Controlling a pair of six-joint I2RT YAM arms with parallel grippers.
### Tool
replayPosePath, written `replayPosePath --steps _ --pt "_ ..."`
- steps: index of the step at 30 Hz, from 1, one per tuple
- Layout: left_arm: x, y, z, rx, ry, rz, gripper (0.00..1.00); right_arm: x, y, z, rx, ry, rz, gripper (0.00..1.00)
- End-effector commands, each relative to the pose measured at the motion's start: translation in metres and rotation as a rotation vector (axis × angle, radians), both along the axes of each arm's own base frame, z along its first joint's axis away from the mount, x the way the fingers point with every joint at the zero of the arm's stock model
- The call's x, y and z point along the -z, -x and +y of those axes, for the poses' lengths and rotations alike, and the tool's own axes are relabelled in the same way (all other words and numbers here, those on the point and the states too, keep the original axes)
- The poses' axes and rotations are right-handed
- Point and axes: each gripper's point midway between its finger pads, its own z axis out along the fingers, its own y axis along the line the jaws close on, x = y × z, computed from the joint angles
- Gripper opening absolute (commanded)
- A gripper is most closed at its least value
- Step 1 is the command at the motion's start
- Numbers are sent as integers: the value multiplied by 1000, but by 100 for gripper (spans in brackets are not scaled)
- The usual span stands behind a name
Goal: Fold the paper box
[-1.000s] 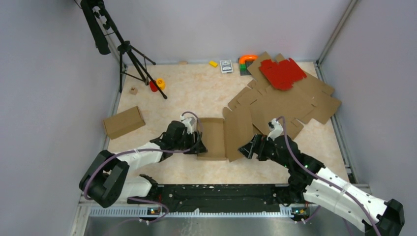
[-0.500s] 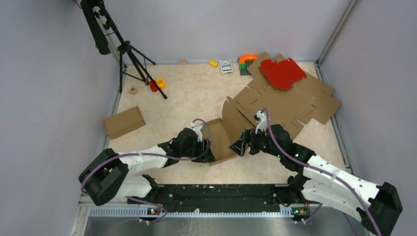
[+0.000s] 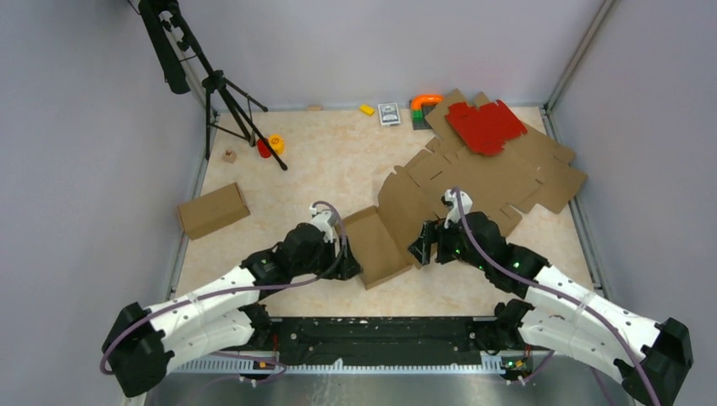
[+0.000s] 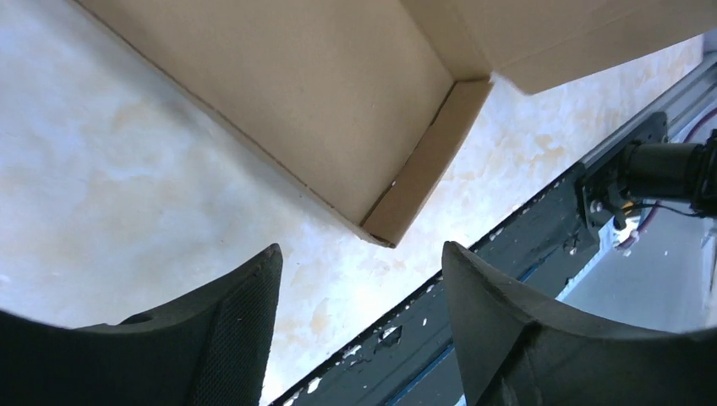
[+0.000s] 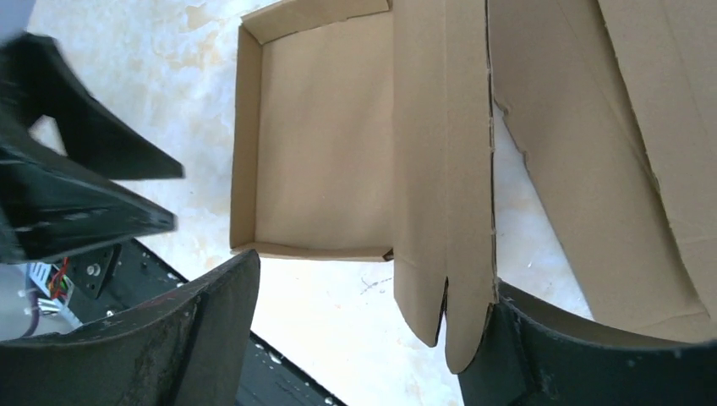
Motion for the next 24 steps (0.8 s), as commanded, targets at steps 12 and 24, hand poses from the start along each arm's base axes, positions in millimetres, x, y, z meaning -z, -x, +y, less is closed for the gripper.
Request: replayPosePath --steps 12,24 --pt "-123 -124 1 42 13 -608 72 -5 -8 -5 46 78 35 58" --pt "-117 -211 -57 572 22 -747 73 1 -4 -1 54 77 101 48"
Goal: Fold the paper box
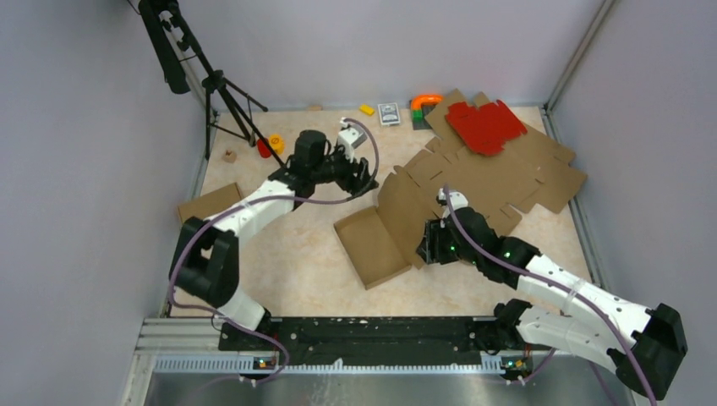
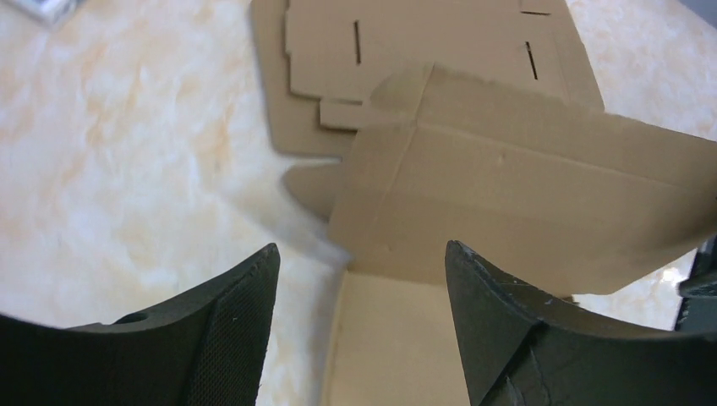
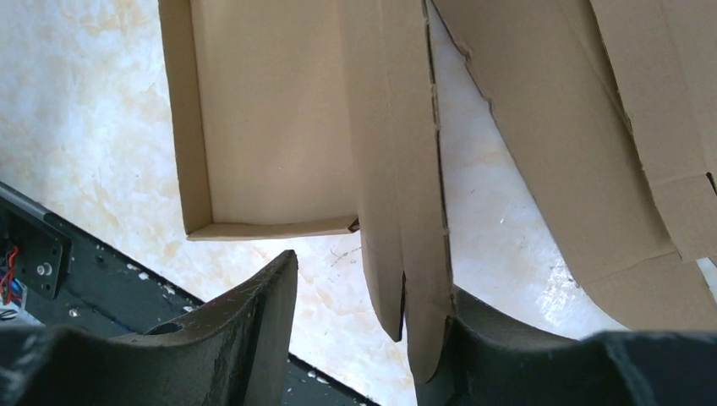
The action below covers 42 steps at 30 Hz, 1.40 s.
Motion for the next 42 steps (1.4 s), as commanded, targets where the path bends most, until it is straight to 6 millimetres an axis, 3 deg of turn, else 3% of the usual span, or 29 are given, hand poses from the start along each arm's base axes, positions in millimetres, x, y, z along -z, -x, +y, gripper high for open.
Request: replayPosePath --steps 1,4,7,17,21,25,31,37,42 --pt "-12 -11 -27 282 -14 -157 72 -22 -6 12 1 -57 -18 48" --pt "-9 -31 -23 285 -29 -138 72 -24 -5 14 -10 -68 -12 48" --pt "-11 -37 -26 366 37 -105 72 -25 -3 14 -12 -67 -9 48" --pt "2 -32 -46 566 154 -61 68 -16 -3 1 53 12 44 42" --pt "9 -29 -56 590 153 -53 65 -13 -6 0 88 27 70 30" --pt "18 -25 -64 601 135 -55 61 -7 -8 3 101 48 108 25" --pt "20 -24 -68 588 120 -65 50 -5 -9 0 126 67 122 20" --pt "20 -19 -67 583 105 -58 23 -11 -13 -4 156 94 109 9" --pt "16 -7 -64 574 84 -71 16 -17 -23 -6 176 121 85 7"
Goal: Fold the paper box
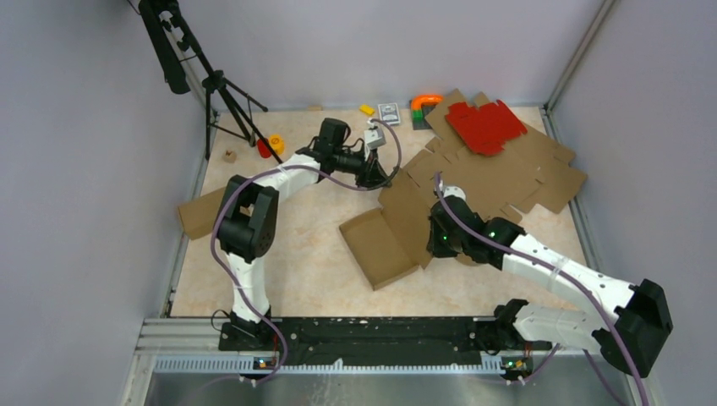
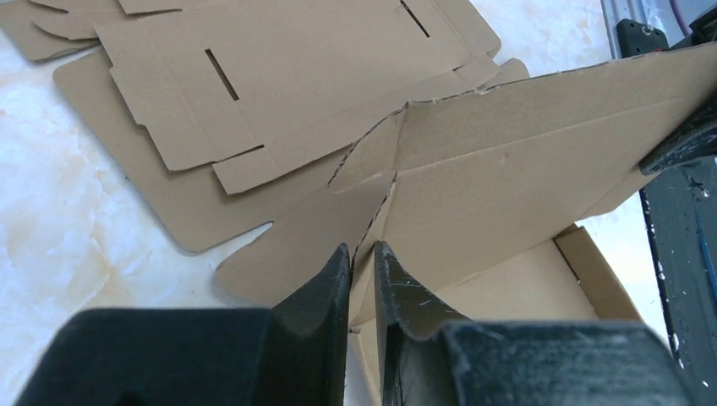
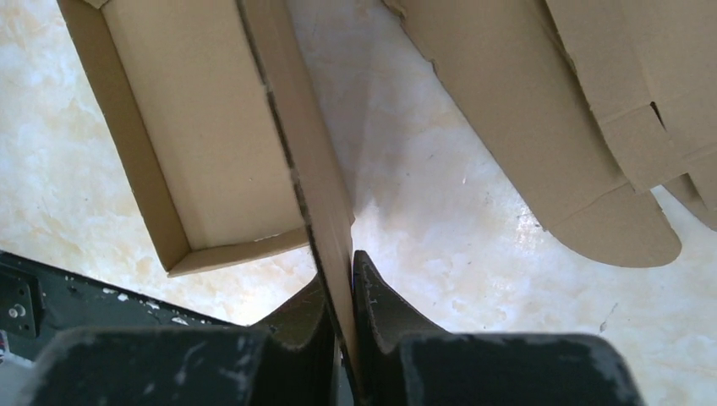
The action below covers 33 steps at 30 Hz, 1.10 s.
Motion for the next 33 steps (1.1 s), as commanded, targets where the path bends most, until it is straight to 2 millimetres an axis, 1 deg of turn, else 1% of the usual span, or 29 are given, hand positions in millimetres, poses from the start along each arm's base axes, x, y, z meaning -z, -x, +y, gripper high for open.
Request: replayPosePath --steps 1,4,7,8,9,10,14,16,18,20,21,23,28,30,33 --pt "-25 16 -1 15 14 -69 14 -24 -21 4 40 7 -75 6" --pt "-22 23 4 -23 -14 -67 11 -25 -26 4 44 26 -87 6" --pt "-21 26 10 -104 -36 -46 9 -24 -31 4 59 37 -101 6" --pt "-22 27 13 -136 -35 -42 9 -24 -33 4 67 39 -106 6" --pt "-31 25 13 -167 -8 -74 8 -24 -35 4 76 40 -113 6" --pt "-34 25 14 -198 1 -80 8 -25 -38 4 85 35 -119 6" --pt "-40 33 17 -284 20 -90 3 -31 -47 8 151 -7 -145 8" --pt "-40 37 17 -317 12 -102 1 -34 -49 12 167 -40 -150 12" --pt "-38 35 20 -388 -12 -129 0 -35 -51 16 183 -68 -149 15" --pt "-39 36 23 -442 -8 -154 0 -36 -53 20 202 -95 -146 15" --pt "-35 38 26 -474 -3 -149 0 -36 -54 20 220 -104 -145 15" --pt "-36 40 31 -528 30 -128 0 -35 -56 23 249 -128 -140 15" --pt "-30 46 38 -592 66 -93 0 -38 -62 29 326 -205 -138 16" --pt "-28 49 41 -612 79 -82 0 -38 -65 28 382 -217 -130 18" --pt "-26 53 48 -651 103 -75 0 -39 -68 35 397 -236 -135 19"
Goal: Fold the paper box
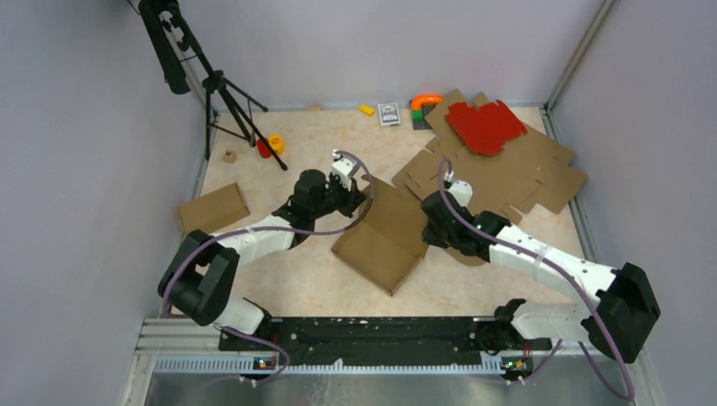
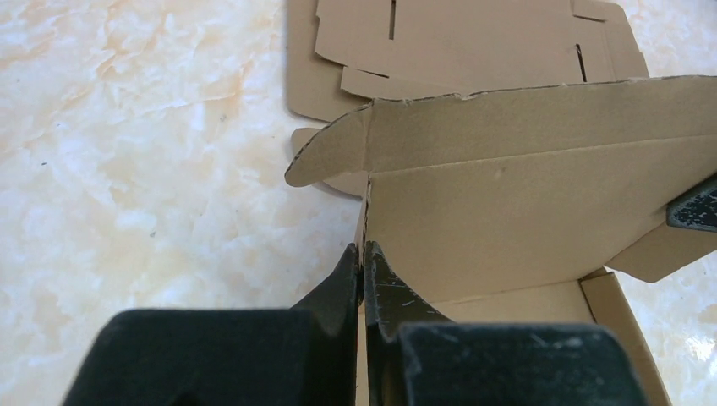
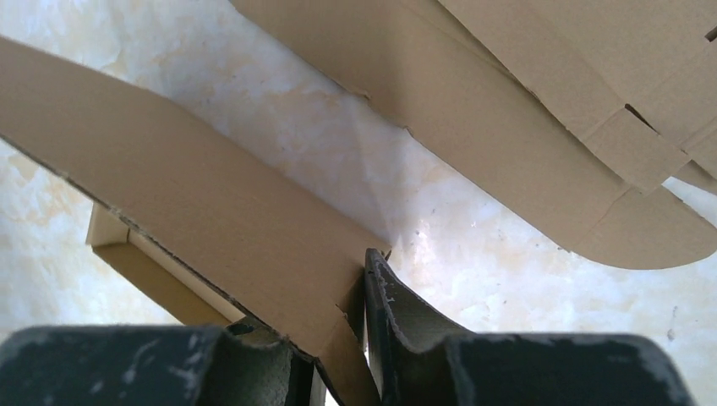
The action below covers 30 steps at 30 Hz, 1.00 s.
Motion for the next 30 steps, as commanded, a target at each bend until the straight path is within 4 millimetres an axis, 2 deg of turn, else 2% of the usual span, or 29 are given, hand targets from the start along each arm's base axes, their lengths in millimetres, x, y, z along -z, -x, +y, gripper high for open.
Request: replayPosePath --steps 1,8,13,17,21,25,30 --pt "-30 15 -8 -9 134 -45 0 -37 -30 34 89 -180 -122 20" --pt "-24 28 1 -47 144 -57 0 -34 -26 51 24 -125 -121 21" --pt "-26 36 11 -82 178 -89 0 -30 -20 49 38 -94 -115 38" --pt "-21 42 14 -76 161 -89 0 -34 -18 43 24 -92 -142 38" --pt "-19 46 17 -68 144 -87 0 -35 -11 41 -71 -58 -158 35" --pt "-20 49 17 -57 144 -89 0 -26 1 36 -121 -13 -99 49" --pt "-21 52 19 -56 141 -100 0 -16 9 22 -129 46 -71 42"
